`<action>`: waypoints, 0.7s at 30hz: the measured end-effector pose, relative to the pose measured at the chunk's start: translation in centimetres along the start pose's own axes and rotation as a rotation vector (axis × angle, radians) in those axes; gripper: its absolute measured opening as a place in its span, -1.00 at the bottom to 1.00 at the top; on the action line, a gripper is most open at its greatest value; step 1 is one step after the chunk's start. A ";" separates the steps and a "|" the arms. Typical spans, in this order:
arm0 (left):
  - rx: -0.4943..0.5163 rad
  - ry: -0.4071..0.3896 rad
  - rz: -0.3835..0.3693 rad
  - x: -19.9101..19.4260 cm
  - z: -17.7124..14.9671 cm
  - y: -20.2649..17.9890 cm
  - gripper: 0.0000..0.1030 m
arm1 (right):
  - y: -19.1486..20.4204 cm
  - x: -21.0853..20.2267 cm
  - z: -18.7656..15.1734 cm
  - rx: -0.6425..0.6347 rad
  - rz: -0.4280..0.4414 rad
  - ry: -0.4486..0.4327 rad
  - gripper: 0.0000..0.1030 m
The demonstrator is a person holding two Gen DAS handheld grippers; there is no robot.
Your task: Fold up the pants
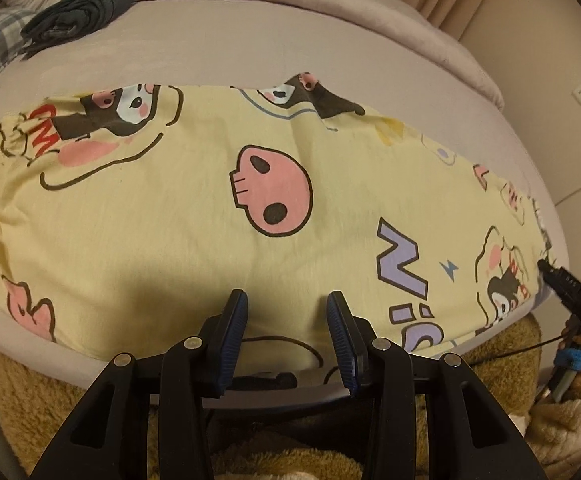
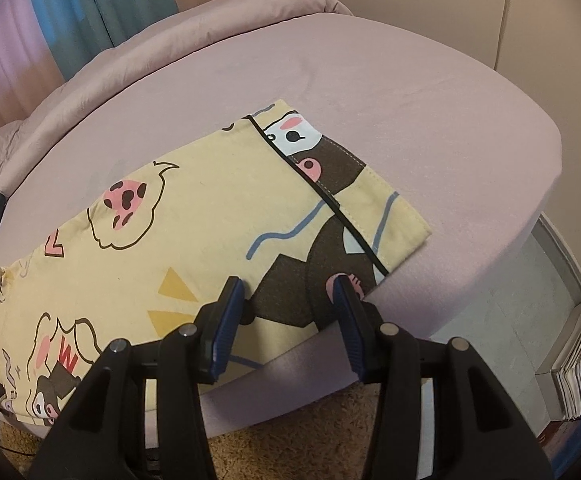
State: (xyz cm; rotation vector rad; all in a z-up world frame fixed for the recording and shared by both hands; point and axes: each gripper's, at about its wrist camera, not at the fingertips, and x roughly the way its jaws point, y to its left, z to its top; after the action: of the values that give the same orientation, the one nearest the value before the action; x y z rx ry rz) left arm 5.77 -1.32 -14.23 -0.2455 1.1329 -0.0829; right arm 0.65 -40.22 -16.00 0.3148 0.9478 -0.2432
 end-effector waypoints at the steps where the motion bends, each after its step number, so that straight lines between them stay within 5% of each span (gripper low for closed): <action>1: 0.009 0.015 0.017 -0.1 0.2 -0.3 -0.20 | 0.1 0.1 0.1 0.000 -0.002 0.001 -0.10; 3: 0.025 0.032 0.030 -0.4 1.0 -1.3 -0.20 | 0.3 -0.2 0.2 -0.002 -0.030 0.004 -0.08; 6: 0.068 -0.015 -0.055 -1.3 2.9 -3.9 -0.15 | 0.3 -1.4 0.6 -0.025 -0.138 -0.024 0.16; 9: 0.132 -0.058 -0.134 -1.5 4.4 -7.2 0.25 | -1.6 -3.0 1.3 0.015 -0.112 -0.082 0.36; 11: 0.160 -0.072 -0.177 -0.8 5.1 -9.4 0.26 | -3.2 -3.5 1.9 0.071 -0.091 -0.101 0.58; 13: 0.169 -0.050 -0.202 0.5 5.4 -11.0 0.26 | -4.6 -3.6 2.5 0.107 -0.070 -0.112 0.61; 17: 0.164 0.038 -0.263 3.4 4.7 -13.0 0.26 | -6.6 -2.3 3.2 0.201 0.108 -0.097 0.59; 21: 0.149 0.093 -0.265 5.2 3.8 -12.9 0.26 | -6.6 0.7 3.6 0.225 0.126 -0.035 0.41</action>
State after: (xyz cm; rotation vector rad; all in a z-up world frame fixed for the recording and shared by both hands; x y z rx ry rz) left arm 12.15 -14.28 -14.22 -0.2602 1.1758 -0.4158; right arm 1.54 -47.76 -15.63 0.5739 0.8638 -0.2394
